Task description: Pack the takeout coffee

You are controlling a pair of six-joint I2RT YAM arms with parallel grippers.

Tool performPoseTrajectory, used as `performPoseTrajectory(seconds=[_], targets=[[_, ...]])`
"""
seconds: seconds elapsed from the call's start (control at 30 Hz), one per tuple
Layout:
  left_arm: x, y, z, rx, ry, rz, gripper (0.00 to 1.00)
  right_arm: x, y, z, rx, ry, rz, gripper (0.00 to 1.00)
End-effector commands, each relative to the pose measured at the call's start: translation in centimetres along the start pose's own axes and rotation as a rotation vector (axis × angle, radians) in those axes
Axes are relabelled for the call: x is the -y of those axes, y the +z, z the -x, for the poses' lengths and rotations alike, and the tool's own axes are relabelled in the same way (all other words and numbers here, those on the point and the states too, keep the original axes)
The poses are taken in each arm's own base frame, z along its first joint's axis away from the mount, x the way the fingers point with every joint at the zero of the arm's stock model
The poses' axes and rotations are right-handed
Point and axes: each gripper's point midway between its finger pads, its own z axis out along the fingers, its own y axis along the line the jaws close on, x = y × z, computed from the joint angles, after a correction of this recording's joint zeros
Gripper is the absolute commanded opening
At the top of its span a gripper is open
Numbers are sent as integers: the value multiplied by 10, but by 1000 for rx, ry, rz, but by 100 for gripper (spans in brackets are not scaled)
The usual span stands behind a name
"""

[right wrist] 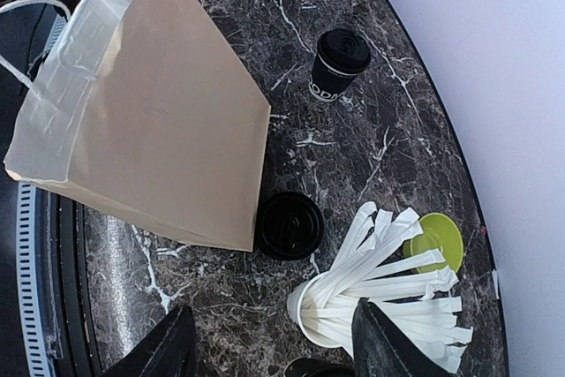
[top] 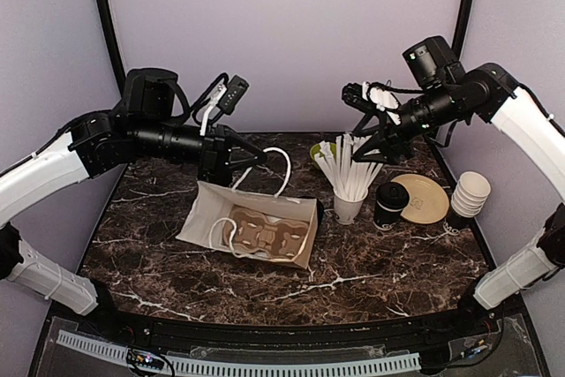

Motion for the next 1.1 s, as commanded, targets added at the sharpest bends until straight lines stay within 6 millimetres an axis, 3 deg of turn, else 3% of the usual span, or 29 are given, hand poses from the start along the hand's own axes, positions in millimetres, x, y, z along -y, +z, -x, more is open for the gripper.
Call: performPoseTrajectory(seconds=[0.0,0.17,0.33,0.57,0.73,0.87,0.97,1.07], targets=[[33,-17,3,53,16,-58,0,7,2,5,21,8,-13,61],[64,-21,-12,35,35,-108,0,9,13,-2,-8,28,-1,60],[92,-16,-45,-38,34,-201,0,8,27,-13,-45,52,21,60],[112,-17,-70,-89,19,-271,0,7,38,-20,-69,69,53,61],[105,-20,-60,-54,63,-208,0,7,36,-21,-76,72,48,61],[89,-21,-39,-18,130,-88,0,13,20,-30,-92,98,9,60],[77,-23,-22,13,182,-6,0,27,4,-48,-90,151,-33,60],[71,-20,-13,11,186,8,0,46,-12,-80,-114,226,-95,61]])
